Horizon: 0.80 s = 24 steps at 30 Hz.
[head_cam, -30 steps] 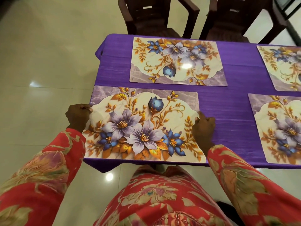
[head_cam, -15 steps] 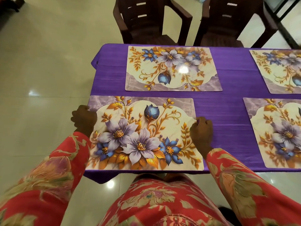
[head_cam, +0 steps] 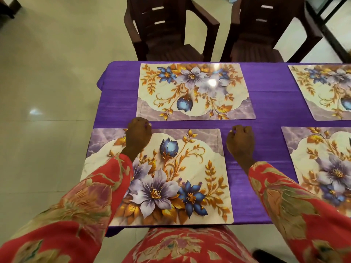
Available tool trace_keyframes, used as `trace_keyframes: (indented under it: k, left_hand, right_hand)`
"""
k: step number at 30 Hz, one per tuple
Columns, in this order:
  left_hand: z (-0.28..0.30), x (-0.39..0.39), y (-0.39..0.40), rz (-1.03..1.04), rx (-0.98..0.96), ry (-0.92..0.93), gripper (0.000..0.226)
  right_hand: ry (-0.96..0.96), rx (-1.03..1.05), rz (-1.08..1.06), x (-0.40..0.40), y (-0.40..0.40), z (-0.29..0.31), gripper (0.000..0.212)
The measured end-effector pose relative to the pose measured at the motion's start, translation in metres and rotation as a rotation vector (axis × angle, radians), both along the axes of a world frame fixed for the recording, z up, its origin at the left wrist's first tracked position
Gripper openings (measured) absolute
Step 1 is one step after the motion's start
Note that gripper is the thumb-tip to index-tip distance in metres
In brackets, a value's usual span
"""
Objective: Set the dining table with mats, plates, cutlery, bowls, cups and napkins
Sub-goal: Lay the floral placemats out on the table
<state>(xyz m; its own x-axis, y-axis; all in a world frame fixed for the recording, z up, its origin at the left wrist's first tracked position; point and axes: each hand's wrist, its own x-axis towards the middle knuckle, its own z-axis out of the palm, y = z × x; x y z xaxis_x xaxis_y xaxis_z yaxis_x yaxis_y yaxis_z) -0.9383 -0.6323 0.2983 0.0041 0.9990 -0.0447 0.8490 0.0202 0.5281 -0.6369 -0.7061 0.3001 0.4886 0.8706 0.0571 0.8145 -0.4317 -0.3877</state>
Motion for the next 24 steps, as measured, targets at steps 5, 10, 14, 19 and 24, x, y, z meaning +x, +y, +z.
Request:
trace_keyframes:
  k: [5,10,14,19,24]
  left_hand:
    - [0.000,0.022,0.015,-0.108,-0.051,0.104,0.040]
    - [-0.007,0.030,0.026,-0.197,-0.142,0.143,0.046]
    - [-0.010,0.033,0.031,-0.247,-0.226,0.193,0.050]
    - [-0.014,0.032,0.036,-0.264,-0.243,0.179,0.052]
    - [-0.020,0.029,0.041,-0.273,-0.244,0.169,0.053]
  right_hand:
    - [-0.037,-0.081,0.069,0.021,0.027,0.005,0.032]
    - [-0.047,-0.241,0.177,0.038,0.042,0.000,0.047]
    - [-0.041,-0.375,0.231,0.044,0.049,-0.003,0.054]
    - [0.017,-0.457,0.223,0.044,0.051,-0.004,0.057]
    - [0.005,-0.456,0.231,0.045,0.050,-0.004,0.057]
